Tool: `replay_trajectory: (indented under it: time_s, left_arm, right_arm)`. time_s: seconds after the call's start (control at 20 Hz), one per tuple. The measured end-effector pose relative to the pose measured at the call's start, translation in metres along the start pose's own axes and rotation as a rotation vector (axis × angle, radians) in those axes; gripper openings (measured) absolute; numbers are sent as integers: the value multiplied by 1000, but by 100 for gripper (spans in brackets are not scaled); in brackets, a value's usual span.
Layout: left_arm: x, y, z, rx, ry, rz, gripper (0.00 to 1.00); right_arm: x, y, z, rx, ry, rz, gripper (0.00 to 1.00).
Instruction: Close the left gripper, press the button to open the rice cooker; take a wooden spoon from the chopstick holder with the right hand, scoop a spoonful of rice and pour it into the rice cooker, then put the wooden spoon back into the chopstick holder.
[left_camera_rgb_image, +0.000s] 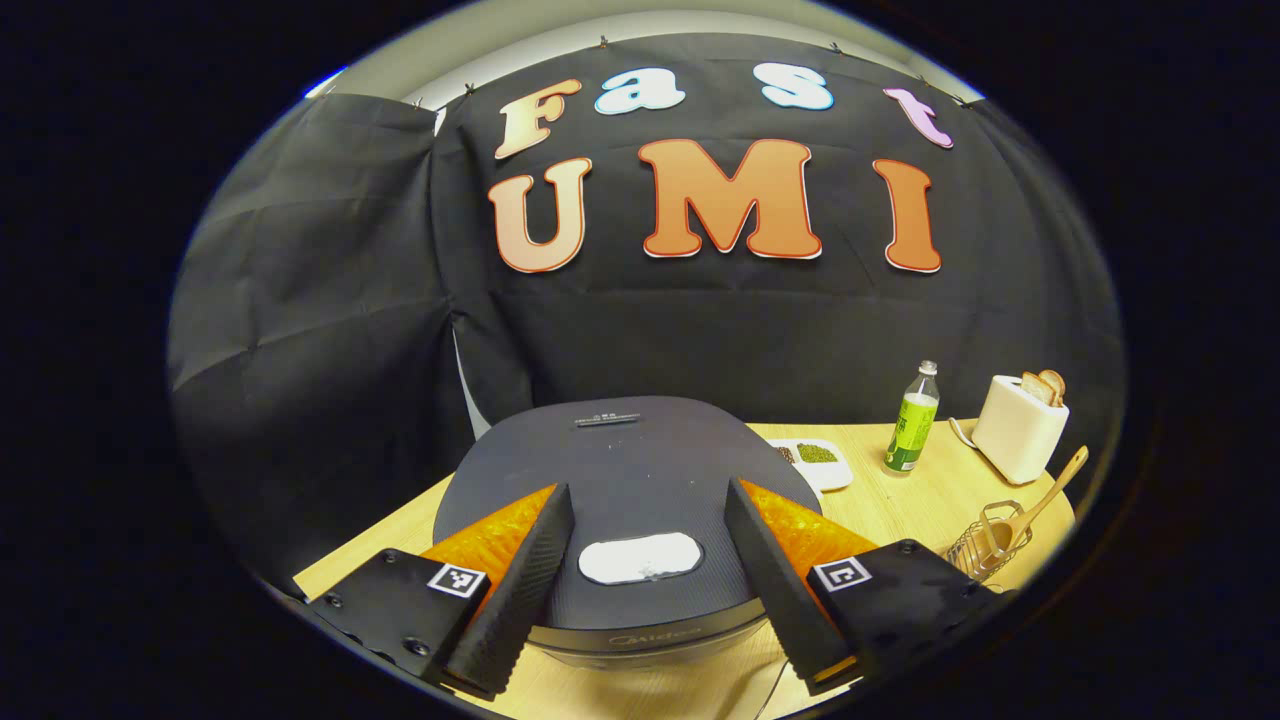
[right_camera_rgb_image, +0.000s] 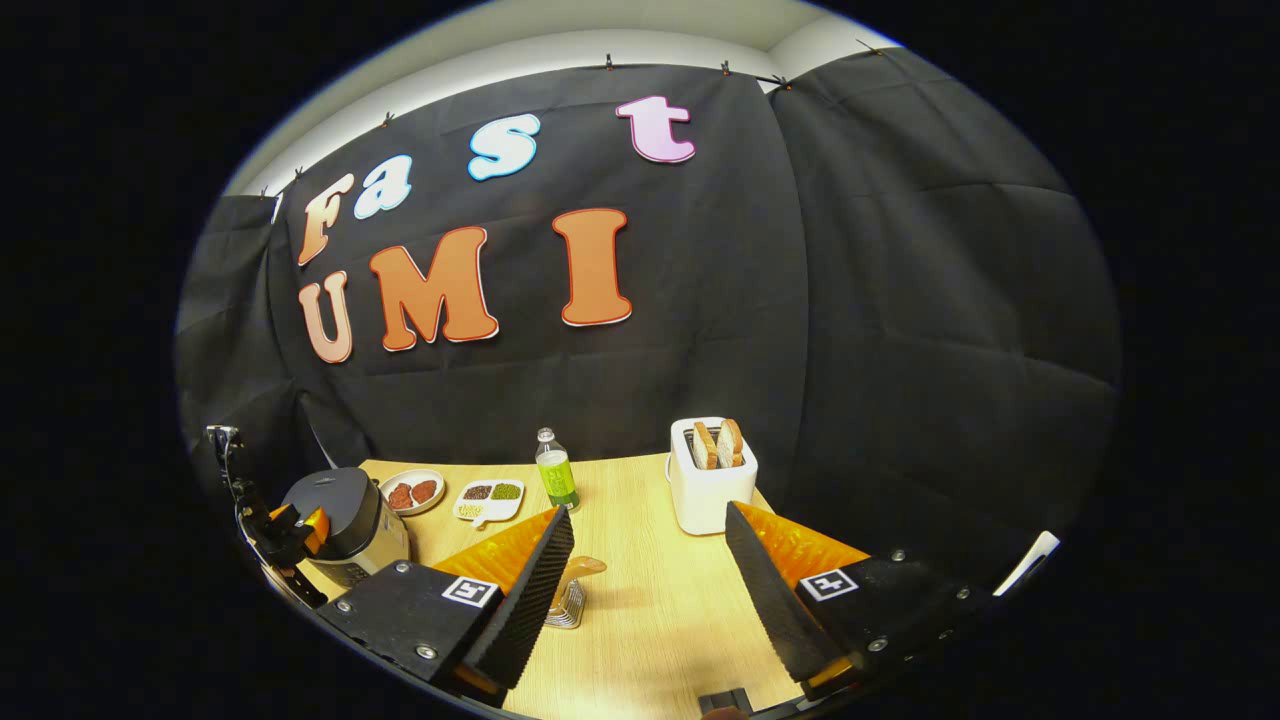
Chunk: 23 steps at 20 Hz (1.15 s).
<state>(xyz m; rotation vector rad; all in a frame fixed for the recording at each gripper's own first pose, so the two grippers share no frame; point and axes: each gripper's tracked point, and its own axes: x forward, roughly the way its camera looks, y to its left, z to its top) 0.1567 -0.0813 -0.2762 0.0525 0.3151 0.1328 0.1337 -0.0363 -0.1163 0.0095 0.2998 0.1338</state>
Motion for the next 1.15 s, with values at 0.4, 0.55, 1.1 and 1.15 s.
replay_trajectory:
  time_s: [0.4,0.55,1.1,1.15]
  left_arm:
    - [-36,9,69,-36,44,-67,100]
    - [-62,12,137,-72,-16,-100,100]
    - [-181,21,326,0,-317,-134,100]
    - [-183,25,328,-4,-325,-126,100]
  right_arm:
    - [-3,6,28,-30,-63,12,94]
    - [-5,10,49,-41,-95,24,94]
    - [-43,19,130,-93,-203,46,100]
    - [-46,17,133,-90,-215,43,88]
